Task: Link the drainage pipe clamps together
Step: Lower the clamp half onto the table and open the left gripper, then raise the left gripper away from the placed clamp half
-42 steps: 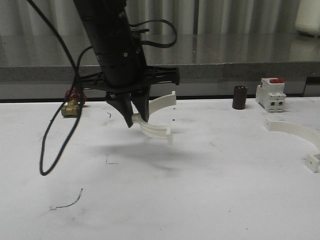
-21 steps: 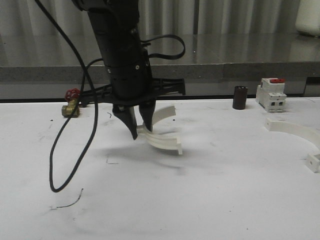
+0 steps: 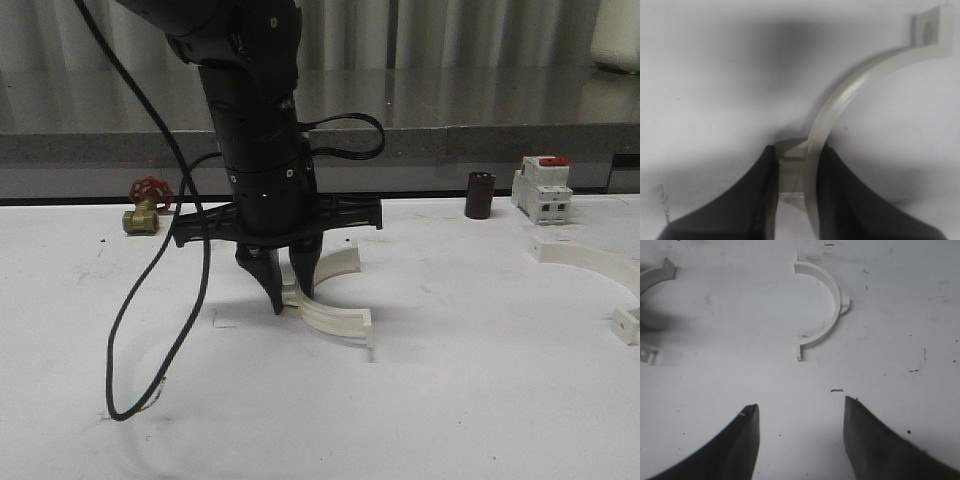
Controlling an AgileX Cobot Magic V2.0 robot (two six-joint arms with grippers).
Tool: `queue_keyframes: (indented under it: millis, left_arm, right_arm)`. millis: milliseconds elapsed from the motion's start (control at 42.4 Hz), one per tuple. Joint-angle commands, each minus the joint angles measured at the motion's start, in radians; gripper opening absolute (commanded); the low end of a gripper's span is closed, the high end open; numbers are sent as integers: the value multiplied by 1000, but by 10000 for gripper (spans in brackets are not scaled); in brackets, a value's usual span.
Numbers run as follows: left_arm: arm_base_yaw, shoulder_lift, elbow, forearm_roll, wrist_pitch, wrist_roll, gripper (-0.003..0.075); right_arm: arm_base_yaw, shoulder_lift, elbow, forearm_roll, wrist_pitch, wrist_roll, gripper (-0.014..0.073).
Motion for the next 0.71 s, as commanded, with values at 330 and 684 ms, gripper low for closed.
queue_keyframes:
  millis: [330,684]
  left_arm:
    - [-5,-59,-32,-4,-34,-13,307]
    - [-3,-103,-124,-8,91,172,368]
  right_arm:
    - [-7,-2,-31,4,-45,-6,416]
    - [-7,-2,-31,4,-45,-6,416]
